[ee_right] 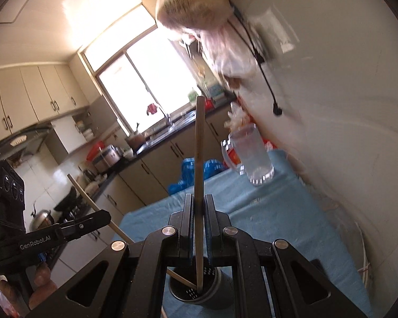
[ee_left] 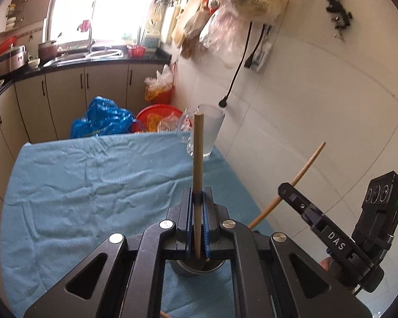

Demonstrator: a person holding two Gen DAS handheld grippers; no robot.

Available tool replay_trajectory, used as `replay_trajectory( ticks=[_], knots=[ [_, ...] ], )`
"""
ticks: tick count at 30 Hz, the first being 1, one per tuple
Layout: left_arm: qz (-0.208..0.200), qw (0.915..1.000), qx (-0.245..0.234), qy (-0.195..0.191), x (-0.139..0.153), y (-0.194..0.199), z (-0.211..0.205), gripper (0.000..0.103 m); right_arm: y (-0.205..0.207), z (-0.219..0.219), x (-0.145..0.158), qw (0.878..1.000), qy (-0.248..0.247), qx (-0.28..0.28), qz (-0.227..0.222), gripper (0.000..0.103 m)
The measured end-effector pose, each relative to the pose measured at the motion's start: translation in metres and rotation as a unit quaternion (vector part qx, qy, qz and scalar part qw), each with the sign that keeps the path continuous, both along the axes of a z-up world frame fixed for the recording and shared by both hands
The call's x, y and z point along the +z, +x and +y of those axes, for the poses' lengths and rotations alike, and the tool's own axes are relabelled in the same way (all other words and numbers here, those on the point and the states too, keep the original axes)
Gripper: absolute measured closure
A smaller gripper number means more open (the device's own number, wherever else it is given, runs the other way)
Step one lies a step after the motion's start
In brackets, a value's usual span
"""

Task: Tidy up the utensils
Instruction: 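Lift the held chopsticks upright and carry both grippers over the black holder, then lower the chopsticks into the black holder and open both grippers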

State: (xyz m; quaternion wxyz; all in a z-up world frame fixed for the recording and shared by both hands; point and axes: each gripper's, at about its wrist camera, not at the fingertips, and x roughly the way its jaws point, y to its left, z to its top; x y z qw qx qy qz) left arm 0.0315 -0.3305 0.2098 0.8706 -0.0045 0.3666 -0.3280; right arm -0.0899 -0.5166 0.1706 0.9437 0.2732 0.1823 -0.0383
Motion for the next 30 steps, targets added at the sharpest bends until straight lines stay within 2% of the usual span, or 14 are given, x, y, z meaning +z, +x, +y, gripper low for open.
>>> replay_trajectory(
  ticks=[6,15,16,18,20,22,24,28,30],
  knots=[
    [0.011,0.9999,0.000,0.013,-0.025,0.003,0.002,0.096,0.017,0.015,-0.023,0.999,-0.017,0.017,0.036,0.095],
    [0.021,0.9996,0.001,0.018,-0.038,0.009,0.007,0.096,0.029,0.024,-0.036,0.997,-0.038,0.019,0.059,0.093],
    [0.020,0.9996,0.001,0.017,-0.038,0.008,0.007,0.094,0.029,0.023,-0.036,0.997,-0.039,0.019,0.060,0.092],
    [0.018,0.9997,0.002,0.014,-0.036,0.008,0.008,0.084,0.030,0.024,-0.037,0.997,-0.039,0.022,0.062,0.092],
    [0.011,0.9999,0.006,0.011,-0.033,0.006,0.010,0.073,0.028,0.025,-0.035,0.997,-0.041,0.020,0.060,0.078],
    [0.005,0.9999,0.008,0.007,-0.028,0.003,0.012,0.073,0.025,0.026,-0.032,0.997,-0.046,0.018,0.055,0.073],
    [0.005,1.0000,0.008,0.001,-0.023,0.000,0.016,0.072,0.019,0.025,-0.028,0.998,-0.047,0.012,0.050,0.073],
    [-0.008,0.9998,0.013,-0.015,-0.010,-0.011,0.028,0.063,0.003,0.022,-0.018,0.998,-0.044,0.000,0.035,0.068],
    [-0.024,0.9993,0.018,-0.021,-0.001,-0.020,0.037,0.061,-0.009,0.020,-0.013,0.999,-0.042,-0.007,0.024,0.064]
  ],
)
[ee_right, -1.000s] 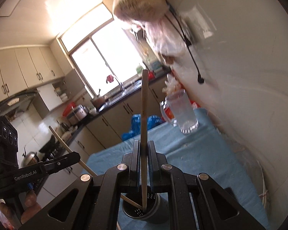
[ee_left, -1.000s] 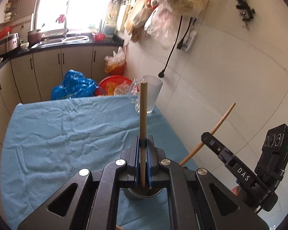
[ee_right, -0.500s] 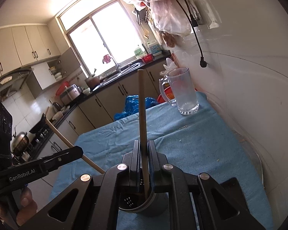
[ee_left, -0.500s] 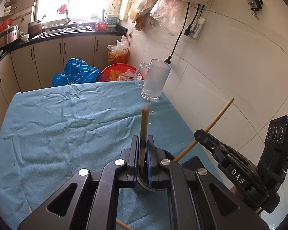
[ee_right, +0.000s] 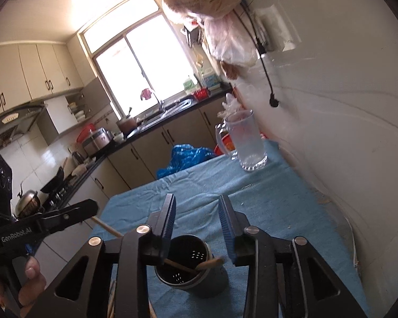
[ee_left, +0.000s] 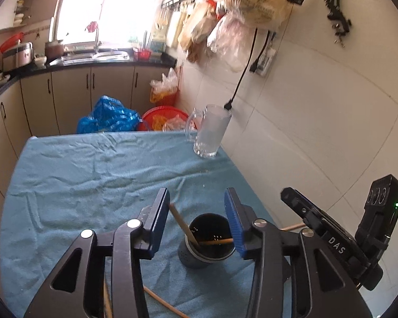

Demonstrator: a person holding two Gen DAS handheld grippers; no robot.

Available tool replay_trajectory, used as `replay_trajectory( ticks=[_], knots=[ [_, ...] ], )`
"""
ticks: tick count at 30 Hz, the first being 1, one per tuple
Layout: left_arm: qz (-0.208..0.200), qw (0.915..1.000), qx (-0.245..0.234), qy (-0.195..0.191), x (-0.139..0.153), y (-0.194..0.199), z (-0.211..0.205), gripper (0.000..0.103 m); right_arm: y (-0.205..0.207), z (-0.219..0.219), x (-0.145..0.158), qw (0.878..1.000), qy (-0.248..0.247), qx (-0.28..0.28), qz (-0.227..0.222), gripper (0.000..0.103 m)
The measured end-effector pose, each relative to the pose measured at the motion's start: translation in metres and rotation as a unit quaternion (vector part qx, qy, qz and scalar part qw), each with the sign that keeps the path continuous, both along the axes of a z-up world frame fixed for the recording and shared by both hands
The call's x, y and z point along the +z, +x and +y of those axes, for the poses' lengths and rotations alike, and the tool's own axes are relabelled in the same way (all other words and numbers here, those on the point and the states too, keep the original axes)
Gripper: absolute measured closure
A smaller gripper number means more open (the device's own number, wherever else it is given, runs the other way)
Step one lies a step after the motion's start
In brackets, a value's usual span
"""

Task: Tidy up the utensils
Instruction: 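Lower the chopsticks into the black holder and open both grippers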

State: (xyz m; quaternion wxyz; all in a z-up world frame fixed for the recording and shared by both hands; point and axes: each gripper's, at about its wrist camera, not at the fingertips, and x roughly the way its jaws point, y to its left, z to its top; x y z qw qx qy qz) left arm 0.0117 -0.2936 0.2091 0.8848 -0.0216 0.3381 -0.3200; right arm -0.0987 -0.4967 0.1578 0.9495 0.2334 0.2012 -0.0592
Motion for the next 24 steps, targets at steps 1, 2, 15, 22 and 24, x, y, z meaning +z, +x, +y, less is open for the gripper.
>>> replay_trajectory(
  ticks=[1,2,15,22,24],
  knots=[
    [-0.005,1.0000,0.001,-0.002,0.003,-0.004,0.004,0.060,-0.005,0.000,0.002,1.000,0.000,-0.003,-0.004,0.063],
    [-0.008,0.9999,0.003,-0.006,0.007,-0.008,0.009,0.059,-0.011,0.000,0.005,1.000,-0.001,-0.008,-0.008,0.062],
    [-0.004,0.9982,0.058,-0.017,0.001,-0.045,0.107,0.057,-0.055,0.045,0.004,0.999,-0.018,0.047,-0.005,0.059],
    [0.055,0.9923,0.110,-0.005,-0.047,-0.048,0.175,0.056,-0.048,0.091,-0.025,0.992,-0.041,0.116,0.042,0.059],
    [0.076,0.9885,0.131,0.002,-0.064,-0.046,0.193,0.056,-0.044,0.102,-0.035,0.989,-0.048,0.129,0.059,0.059]
  ],
)
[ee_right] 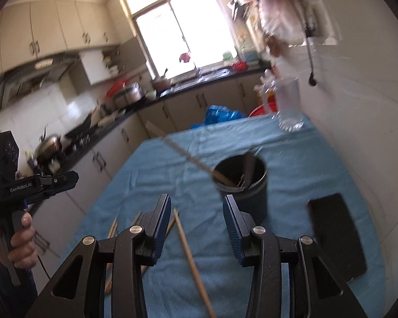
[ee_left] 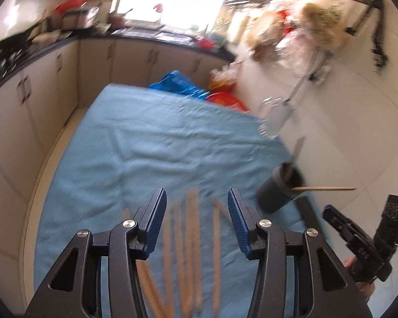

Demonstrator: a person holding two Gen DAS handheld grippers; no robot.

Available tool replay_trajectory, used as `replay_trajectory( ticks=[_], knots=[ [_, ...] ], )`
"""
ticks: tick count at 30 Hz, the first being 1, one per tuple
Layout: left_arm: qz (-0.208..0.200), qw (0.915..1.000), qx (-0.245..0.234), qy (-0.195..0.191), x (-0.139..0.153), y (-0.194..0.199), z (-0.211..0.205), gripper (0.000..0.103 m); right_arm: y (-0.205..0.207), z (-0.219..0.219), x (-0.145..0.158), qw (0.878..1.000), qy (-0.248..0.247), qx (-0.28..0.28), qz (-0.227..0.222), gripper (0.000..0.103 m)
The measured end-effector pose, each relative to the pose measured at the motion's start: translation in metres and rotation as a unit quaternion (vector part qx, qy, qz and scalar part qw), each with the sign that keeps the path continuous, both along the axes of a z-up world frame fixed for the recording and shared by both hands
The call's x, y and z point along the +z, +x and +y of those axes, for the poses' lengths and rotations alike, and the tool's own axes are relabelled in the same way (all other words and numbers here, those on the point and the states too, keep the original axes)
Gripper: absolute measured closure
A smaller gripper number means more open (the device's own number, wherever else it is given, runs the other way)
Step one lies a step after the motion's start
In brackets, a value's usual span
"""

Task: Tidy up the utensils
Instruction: 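Lower the chopsticks into the black holder and open both grippers, then close the left gripper on another chopstick while the right gripper grasps one too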

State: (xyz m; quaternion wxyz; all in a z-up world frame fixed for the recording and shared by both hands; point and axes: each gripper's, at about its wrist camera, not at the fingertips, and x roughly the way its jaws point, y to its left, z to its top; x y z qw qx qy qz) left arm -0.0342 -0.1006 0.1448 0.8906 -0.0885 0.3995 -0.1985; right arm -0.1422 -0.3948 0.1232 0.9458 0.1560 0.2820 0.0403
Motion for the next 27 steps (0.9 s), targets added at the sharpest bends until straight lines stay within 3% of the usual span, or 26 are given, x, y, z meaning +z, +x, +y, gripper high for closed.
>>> replay_trajectory(
  ticks=[7,11,17,27],
  knots=[
    [0.126,0.9911,0.043,0.011,-0.075,0.015,0.041,0.057,0.011,0.019,-0.024,0.999,-0.008,0.023,0.035,0.059],
    [0.169,0.9833,0.059,0.031,-0.107,0.025,0.046,0.067,0.013,0.023,-0.029,0.999,-0.007,0.027,0.045,0.059],
    [0.178,0.9805,0.061,0.056,-0.120,0.029,0.039,0.076,0.011,0.031,-0.034,0.998,-0.013,0.034,0.050,0.059],
    [0.167,0.9767,0.060,0.121,-0.122,0.027,0.025,0.081,0.024,0.037,-0.042,0.996,-0.023,0.036,0.075,0.058]
  ],
)
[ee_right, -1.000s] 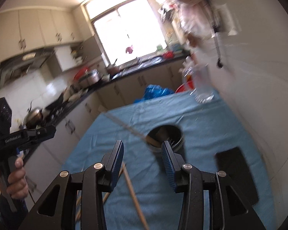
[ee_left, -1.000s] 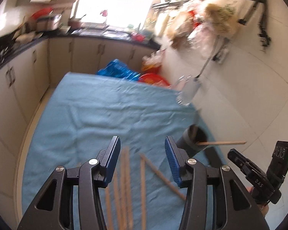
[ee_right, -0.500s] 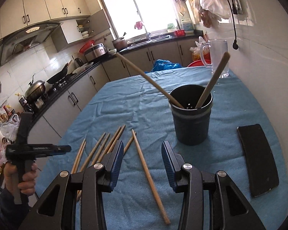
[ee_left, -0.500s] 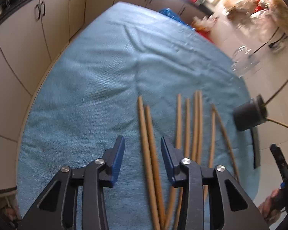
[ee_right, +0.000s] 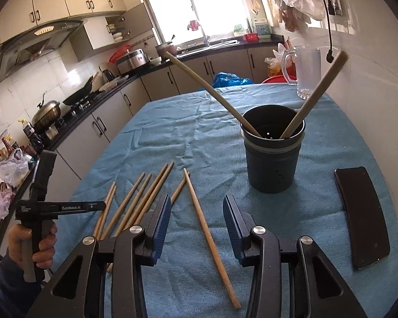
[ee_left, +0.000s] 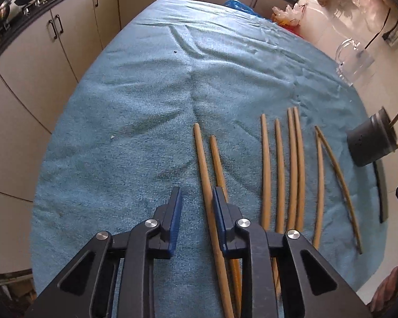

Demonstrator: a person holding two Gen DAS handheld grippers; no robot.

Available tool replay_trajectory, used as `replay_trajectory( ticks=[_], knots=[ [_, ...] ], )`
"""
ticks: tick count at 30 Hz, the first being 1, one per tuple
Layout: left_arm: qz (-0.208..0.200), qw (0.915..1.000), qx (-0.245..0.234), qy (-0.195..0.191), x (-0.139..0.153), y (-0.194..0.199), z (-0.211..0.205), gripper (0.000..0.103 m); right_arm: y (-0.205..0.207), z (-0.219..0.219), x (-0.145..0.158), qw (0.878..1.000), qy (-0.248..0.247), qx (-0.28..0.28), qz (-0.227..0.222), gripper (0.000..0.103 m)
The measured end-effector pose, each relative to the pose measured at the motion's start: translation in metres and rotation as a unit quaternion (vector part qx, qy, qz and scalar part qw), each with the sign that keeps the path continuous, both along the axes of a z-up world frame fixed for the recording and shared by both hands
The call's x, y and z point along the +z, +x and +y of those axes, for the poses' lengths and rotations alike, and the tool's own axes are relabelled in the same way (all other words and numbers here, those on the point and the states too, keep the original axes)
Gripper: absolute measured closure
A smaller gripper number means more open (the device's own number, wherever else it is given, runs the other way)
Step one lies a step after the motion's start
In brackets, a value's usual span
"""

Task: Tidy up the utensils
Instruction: 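Close the left gripper on another chopstick while the right gripper grasps one too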

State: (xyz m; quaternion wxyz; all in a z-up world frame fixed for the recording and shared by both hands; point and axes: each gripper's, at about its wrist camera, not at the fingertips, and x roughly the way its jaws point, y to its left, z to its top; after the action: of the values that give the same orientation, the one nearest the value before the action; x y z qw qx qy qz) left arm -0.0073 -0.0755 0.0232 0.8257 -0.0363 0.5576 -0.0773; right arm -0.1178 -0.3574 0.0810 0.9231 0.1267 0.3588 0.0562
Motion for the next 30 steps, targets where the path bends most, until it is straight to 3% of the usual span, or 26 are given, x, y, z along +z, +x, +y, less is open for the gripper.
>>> replay_trajectory(
  ticks=[3,5,10,19,22,24,25,28,30],
  knots=[
    [0.001,0.9999,0.002,0.012,0.001,-0.003,0.005,0.082,0.009,0.006,-0.004,1.000,-0.016,0.005,0.015,0.058],
    [0.001,0.9998,0.010,0.019,0.000,-0.006,0.014,0.093,0.019,0.011,-0.010,0.999,-0.031,0.014,0.032,0.058],
    [0.008,0.9999,0.006,-0.002,-0.001,-0.007,0.022,0.093,0.054,0.031,-0.030,0.993,-0.077,0.054,0.077,0.058],
    [0.003,1.0000,0.000,0.009,-0.001,-0.005,0.017,0.093,0.108,0.053,-0.065,0.975,-0.154,0.082,0.140,0.058],
    [-0.003,0.9998,-0.001,0.017,-0.001,-0.003,0.015,0.093,0.118,0.056,-0.074,0.972,-0.156,0.086,0.154,0.064],
    [-0.010,0.9998,-0.001,0.016,-0.002,-0.004,0.013,0.094,0.121,0.058,-0.073,0.972,-0.152,0.091,0.154,0.077],
    [-0.013,0.9998,0.001,0.013,-0.002,-0.004,0.013,0.094,0.122,0.060,-0.072,0.971,-0.152,0.093,0.157,0.093],
    [-0.016,0.9995,-0.006,-0.028,0.001,-0.006,0.017,0.097,0.121,0.066,-0.071,0.971,-0.150,0.096,0.157,0.095],
    [-0.039,0.9987,-0.007,-0.033,0.011,-0.011,0.019,0.097,0.116,0.067,-0.066,0.975,-0.139,0.097,0.145,0.095]
  ],
)
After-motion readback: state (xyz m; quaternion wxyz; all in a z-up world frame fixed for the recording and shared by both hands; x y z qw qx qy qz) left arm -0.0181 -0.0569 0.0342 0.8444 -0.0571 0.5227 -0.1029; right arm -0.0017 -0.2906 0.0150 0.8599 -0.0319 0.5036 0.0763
